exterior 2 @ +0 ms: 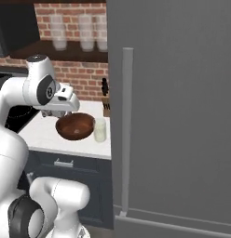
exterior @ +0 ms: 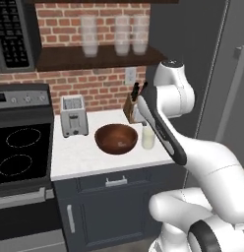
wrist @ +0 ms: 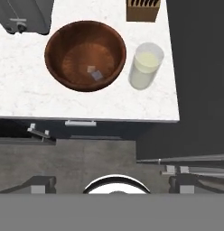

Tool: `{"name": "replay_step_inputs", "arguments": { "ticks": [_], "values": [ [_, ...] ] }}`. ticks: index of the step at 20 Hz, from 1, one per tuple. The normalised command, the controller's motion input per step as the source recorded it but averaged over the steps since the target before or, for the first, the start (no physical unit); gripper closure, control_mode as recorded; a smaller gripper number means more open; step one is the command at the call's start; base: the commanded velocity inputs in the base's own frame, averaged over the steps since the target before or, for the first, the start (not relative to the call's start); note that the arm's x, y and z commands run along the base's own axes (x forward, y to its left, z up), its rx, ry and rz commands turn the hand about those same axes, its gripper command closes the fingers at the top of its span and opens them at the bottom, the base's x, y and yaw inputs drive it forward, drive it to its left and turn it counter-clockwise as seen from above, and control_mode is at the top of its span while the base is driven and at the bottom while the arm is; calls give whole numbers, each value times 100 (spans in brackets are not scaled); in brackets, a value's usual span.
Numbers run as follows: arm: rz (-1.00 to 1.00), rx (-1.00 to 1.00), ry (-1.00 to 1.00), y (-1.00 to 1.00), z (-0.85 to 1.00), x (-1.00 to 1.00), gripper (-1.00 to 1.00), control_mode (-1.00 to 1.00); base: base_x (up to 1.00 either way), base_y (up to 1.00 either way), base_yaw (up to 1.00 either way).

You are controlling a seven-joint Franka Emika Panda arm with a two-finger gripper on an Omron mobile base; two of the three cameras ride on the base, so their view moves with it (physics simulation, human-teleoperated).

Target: Grab a lemon wedge from the fridge and one ice cube from the ice bowl, and put them in the glass of lemonade.

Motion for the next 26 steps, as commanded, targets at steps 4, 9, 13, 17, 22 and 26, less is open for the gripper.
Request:
{"name": "replay_step_inputs", "arguments": {
  "ticks": [4,9,13,17,22,26],
  "values": [
    [0,0,0,0,0,0,-100,100,54,0,-1],
    [0,0,0,0,0,0,-100,100,47,1,0],
    [0,0,0,0,0,0,-100,100,38,17,0],
    [0,0,0,0,0,0,-100,100,43,33,-5],
    [0,0,0,0,0,0,-100,100,8,60,-2],
    [0,0,0,0,0,0,-100,100,2,41,0]
  ]
}}
